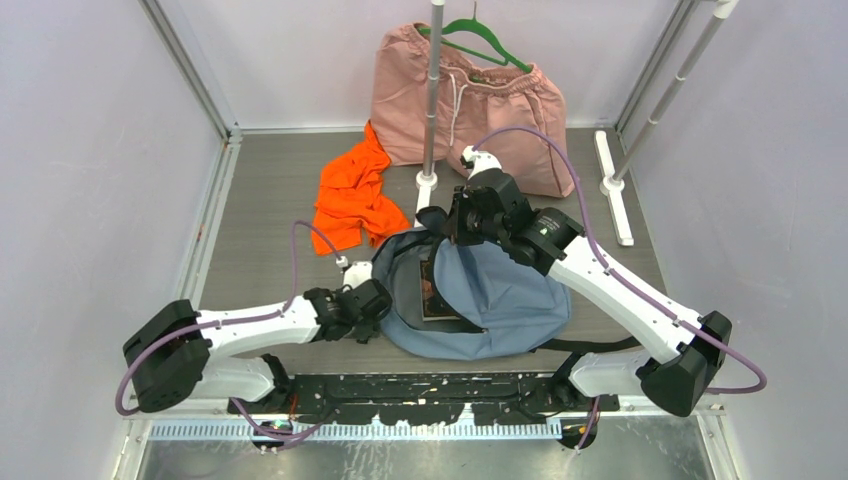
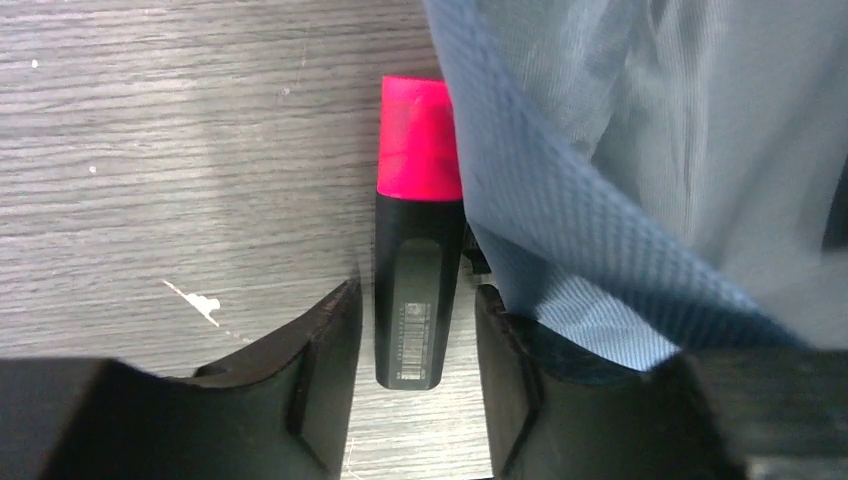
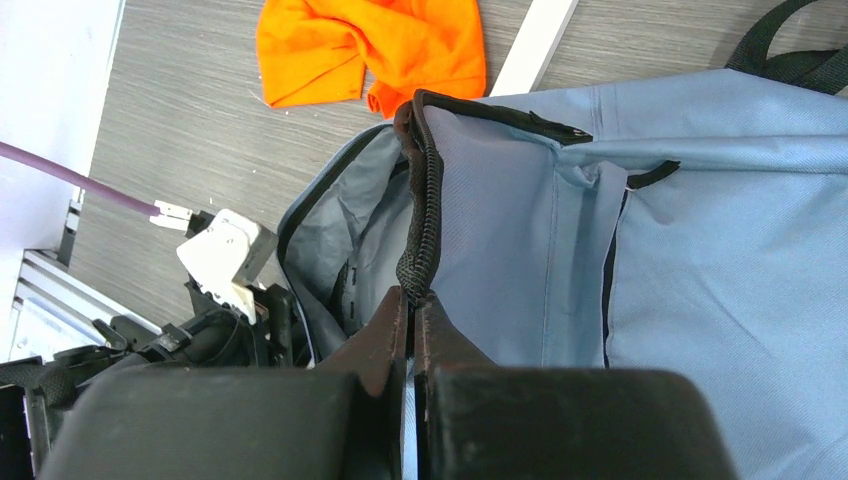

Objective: Pack the student bag
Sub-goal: Pick up the stationery from the center of the board, then place the stationery in the student bag.

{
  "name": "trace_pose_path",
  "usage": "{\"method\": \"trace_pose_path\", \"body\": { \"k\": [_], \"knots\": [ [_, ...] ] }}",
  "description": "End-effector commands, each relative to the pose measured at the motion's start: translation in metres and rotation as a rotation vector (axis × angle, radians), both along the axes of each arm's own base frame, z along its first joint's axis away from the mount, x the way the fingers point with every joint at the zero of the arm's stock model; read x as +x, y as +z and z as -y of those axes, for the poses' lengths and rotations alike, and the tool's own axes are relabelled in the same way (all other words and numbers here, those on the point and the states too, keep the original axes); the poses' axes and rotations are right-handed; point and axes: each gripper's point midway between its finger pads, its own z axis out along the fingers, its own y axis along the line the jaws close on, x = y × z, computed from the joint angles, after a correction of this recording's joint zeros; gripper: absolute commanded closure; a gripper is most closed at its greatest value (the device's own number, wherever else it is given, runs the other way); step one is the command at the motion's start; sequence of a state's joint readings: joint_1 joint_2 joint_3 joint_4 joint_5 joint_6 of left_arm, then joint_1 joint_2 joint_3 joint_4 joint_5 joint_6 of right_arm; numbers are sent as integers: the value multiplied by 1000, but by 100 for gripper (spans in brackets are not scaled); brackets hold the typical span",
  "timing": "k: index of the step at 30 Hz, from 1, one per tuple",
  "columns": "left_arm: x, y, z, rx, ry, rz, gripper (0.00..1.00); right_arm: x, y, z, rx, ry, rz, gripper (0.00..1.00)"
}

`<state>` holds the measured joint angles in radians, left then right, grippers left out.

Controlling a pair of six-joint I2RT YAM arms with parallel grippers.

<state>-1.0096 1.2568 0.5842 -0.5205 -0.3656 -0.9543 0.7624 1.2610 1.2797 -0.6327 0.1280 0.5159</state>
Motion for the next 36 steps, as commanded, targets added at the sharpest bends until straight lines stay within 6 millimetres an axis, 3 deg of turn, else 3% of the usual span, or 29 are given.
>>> {"method": "trace_pose_path", "body": {
  "k": [1,4,7,13,15,19,22,25,28,32,36],
  "knots": [
    [-2,-11,-4,-15,32,-31,60,10,28,-6,81,-14,78,99],
    [1,4,-17,26,68,-1,78,10,27,-7,83,-13,75,99],
    [10,36,-35,52,125,63,97,10,28,-10,87,-4,74,99],
    [32,116,-63,-33,199,248,100,11,30,-12,94,1,75,99],
    [39,142,-61,-112,186,320,100,11,31,-11,98,-2,77,99],
    [50,182,-22,-311,70,412,100,9,32,-9,107,-9,82,99],
    [57,189,23,-408,-18,353,100,7,34,-5,111,-19,89,99],
    [64,187,74,-513,-90,258,100,6,34,-2,106,-25,89,99],
    [72,173,112,-593,-121,189,100,4,35,2,103,-34,93,99],
    [78,156,142,-646,-186,104,100,3,37,8,100,-51,106,99],
    [93,150,150,-651,-178,88,100,1,38,13,93,-61,110,99]
  ]
}}
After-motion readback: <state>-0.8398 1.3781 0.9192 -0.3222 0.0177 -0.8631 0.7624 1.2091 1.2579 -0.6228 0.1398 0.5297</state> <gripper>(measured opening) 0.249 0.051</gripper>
